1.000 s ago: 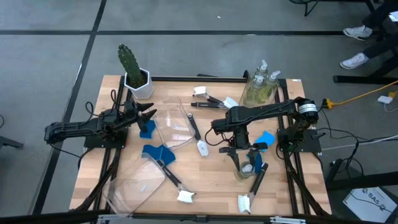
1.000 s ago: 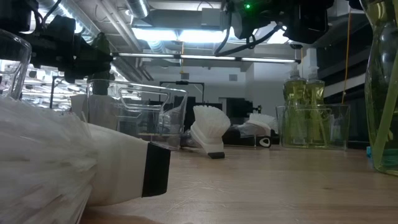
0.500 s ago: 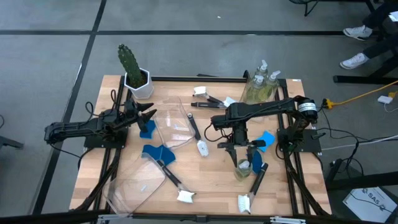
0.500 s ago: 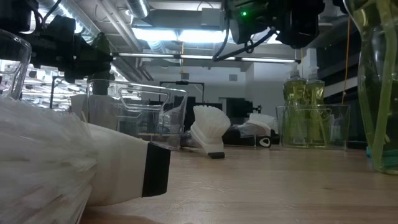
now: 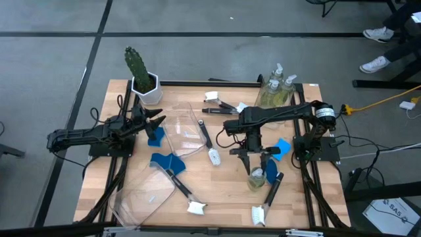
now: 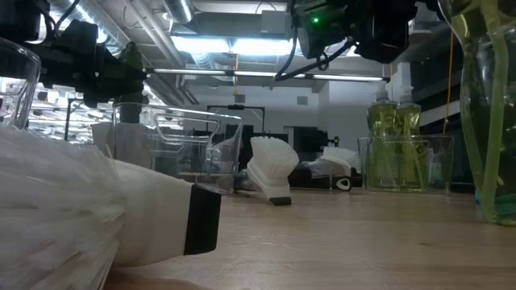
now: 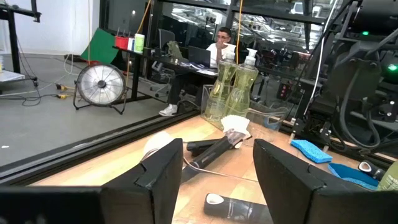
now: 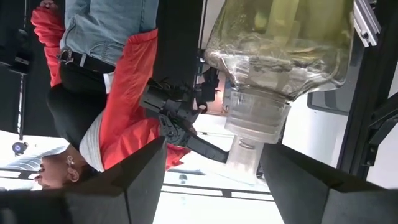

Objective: Pick & Place Kitchen Sink Supplies
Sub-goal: Put the green dish soap into the top right transparent bin

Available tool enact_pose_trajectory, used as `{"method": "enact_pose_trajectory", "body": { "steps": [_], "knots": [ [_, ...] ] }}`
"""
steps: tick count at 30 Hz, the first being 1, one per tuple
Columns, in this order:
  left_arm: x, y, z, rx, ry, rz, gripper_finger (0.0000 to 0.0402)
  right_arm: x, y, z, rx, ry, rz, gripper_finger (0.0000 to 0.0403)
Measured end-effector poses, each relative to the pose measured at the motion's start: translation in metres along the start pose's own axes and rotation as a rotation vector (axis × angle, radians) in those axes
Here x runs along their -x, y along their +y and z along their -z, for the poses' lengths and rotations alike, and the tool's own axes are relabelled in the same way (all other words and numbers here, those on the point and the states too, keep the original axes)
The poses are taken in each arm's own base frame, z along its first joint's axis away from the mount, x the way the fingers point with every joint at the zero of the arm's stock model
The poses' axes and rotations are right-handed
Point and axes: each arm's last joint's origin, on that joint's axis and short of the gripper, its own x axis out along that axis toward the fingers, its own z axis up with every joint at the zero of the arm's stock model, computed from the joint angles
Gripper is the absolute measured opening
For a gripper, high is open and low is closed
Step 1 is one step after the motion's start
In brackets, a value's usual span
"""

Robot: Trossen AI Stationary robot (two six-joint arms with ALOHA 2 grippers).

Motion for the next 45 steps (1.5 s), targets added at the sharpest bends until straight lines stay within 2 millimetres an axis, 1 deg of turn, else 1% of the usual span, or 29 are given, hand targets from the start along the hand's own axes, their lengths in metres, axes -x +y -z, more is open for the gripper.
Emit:
{"method": "enact_pose_trajectory", "body": {
  "steps": [5,17,30,45],
  "knots": [
    [0.0,0.0,0.0001,0.0,0.0,0.0,0.0191,0.0004,-0.0011,0.0004,0.032,-0.041,0.023,0.0255],
    [0.0,0.0,0.0,0.0,0.0,0.0,0.0191,0.0004,-0.0013,-0.0009,0.057,-0.071,0.04,0.0255],
    [0.0,0.0,0.0001,0.0,0.0,0.0,0.019,0.0002,-0.0009,-0.0016,0.032,-0.07,0.038,0.0255],
    [0.0,0.0,0.0001,0.0,0.0,0.0,0.019,0.0002,-0.001,-0.0017,0.042,-0.068,0.037,0.0255]
  ]
}}
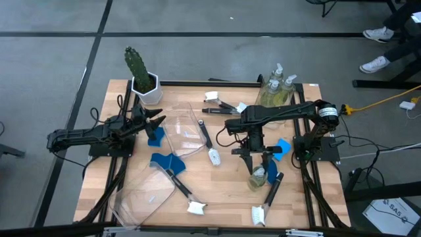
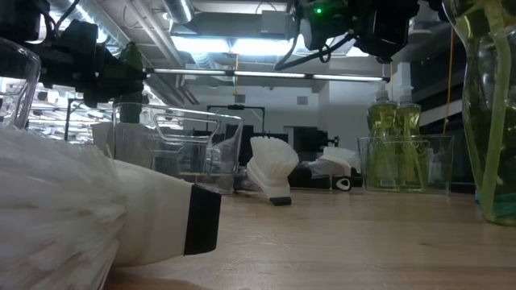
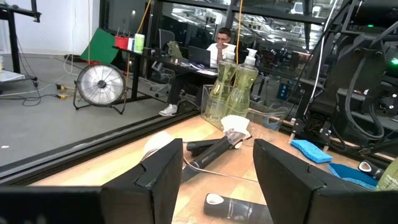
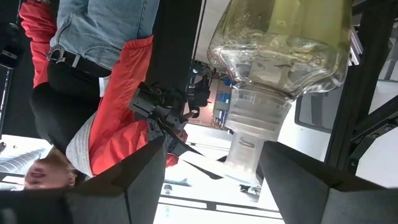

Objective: Pick & Place Kitchen Sink Supplies
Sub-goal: Put the green dish soap into the top right transparent bin

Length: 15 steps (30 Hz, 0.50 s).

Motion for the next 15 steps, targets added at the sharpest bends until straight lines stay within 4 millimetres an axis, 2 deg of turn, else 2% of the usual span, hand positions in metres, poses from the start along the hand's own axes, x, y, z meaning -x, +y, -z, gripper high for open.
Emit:
{"method": "enact_pose_trajectory", "body": {
  "steps": [5,10,15],
  "knots": [
    [0.0,0.0,0.0,0.0,0.0,0.0,0.0191,0.001,-0.001,0.003,0.016,-0.002,-0.002,0.0255],
    [0.0,0.0,0.0,0.0,0.0,0.0,0.019,0.004,-0.005,0.014,0.039,-0.029,0.002,0.0255],
    [0.0,0.0,0.0,0.0,0.0,0.0,0.019,0.014,-0.01,0.022,0.04,-0.112,0.006,0.0255]
  ]
}}
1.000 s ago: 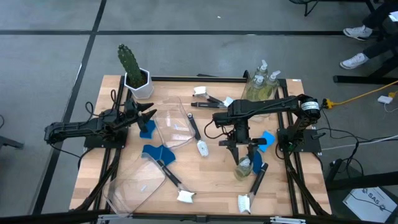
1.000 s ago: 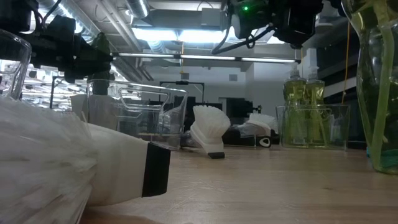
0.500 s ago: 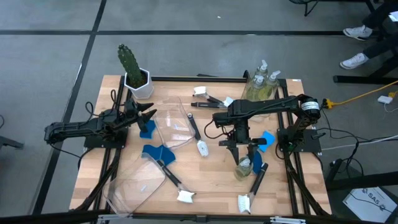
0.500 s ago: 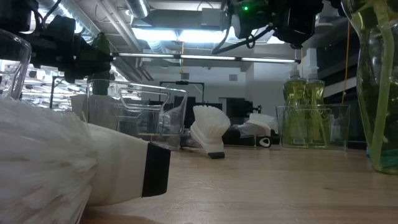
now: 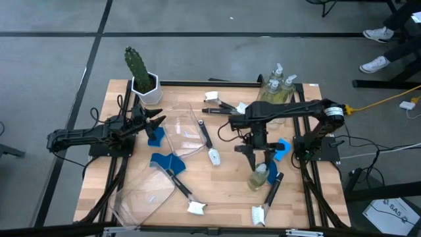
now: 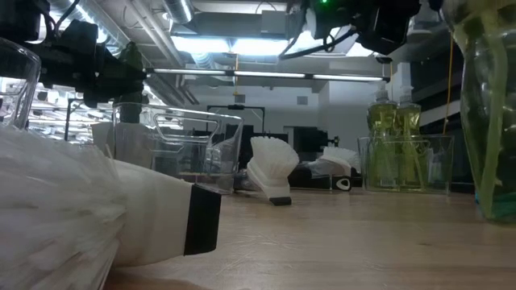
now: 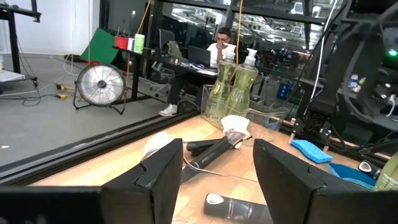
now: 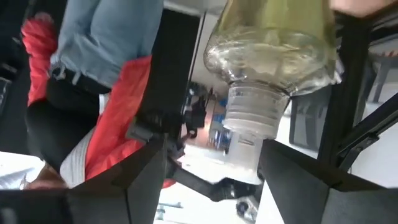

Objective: Pick & Place Kitchen Sink Supplies
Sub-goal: Put the green dish soap into the top right transparent bin

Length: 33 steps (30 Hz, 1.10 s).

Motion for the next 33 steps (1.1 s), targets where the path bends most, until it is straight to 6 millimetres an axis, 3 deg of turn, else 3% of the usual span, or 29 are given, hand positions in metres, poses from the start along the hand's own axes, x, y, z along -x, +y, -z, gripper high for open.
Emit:
{"method": "enact_pose_trajectory", "body": {
  "steps": [7,23,28,33],
  "knots": [
    [0.0,0.0,0.0,0.001,0.0,0.0,0.019,0.01,-0.004,0.005,0.016,-0.171,0.021,0.0255],
    [0.0,0.0,0.0,0.0,0.0,0.0,0.019,-0.003,0.003,0.024,0.098,-0.176,0.064,0.0255],
    [0.0,0.0,0.0,0.0,0.0,0.0,0.0191,0.014,0.01,0.047,0.181,-0.34,0.113,0.0255],
    [0.0,0.0,0.0,0.0,0.0,0.0,0.019,0.035,0.015,0.068,0.329,-0.638,0.216,0.0255]
  ]
}}
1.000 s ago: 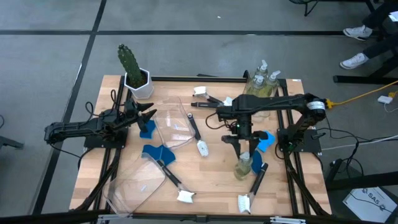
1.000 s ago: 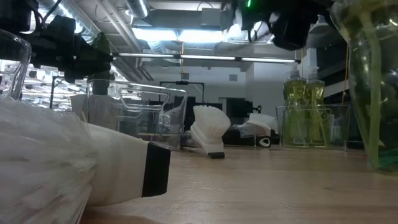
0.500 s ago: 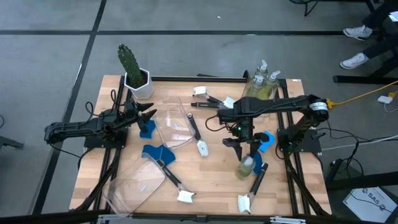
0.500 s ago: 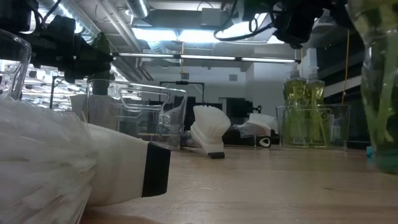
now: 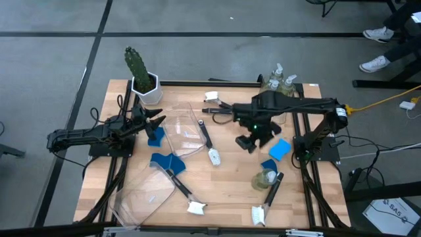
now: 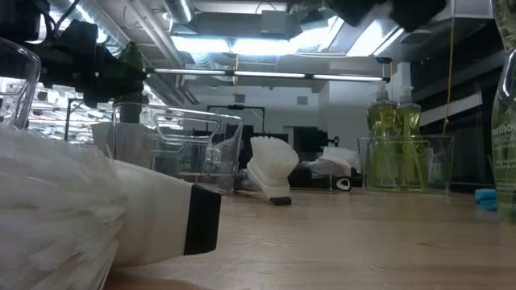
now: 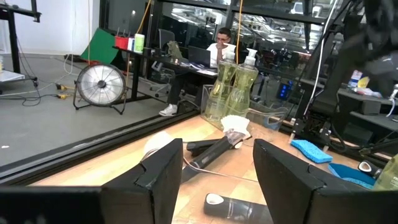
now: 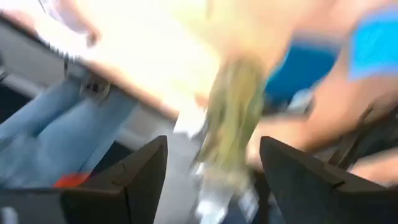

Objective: Pick & Place Kitchen Sink Supplies
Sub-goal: Put the green dish soap into the top right transparent bin

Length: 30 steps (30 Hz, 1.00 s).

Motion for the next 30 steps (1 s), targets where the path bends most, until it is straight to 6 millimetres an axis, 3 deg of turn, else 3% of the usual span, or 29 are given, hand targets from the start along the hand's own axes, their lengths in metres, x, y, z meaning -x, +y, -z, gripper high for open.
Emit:
{"method": "enact_pose_trajectory", "body": {
  "steps": [8,16,23,30],
  "knots": [
    [0.0,0.0,0.0,0.0,0.0,0.0,0.0191,0.04,0.021,0.018,0.205,-0.601,0.177,0.0255],
    [0.0,0.0,0.0,0.0,0.0,0.0,0.0191,0.068,0.044,0.075,0.256,-1.059,0.207,0.0255],
    [0.0,0.0,0.0,0.0,0.0,0.0,0.019,0.058,0.046,0.121,0.4,-1.152,0.24,0.0255],
    [0.0,0.0,0.0,0.0,0.001,0.0,0.0191,0.061,0.028,0.169,0.648,-1.162,0.222,0.0255]
  ]
}}
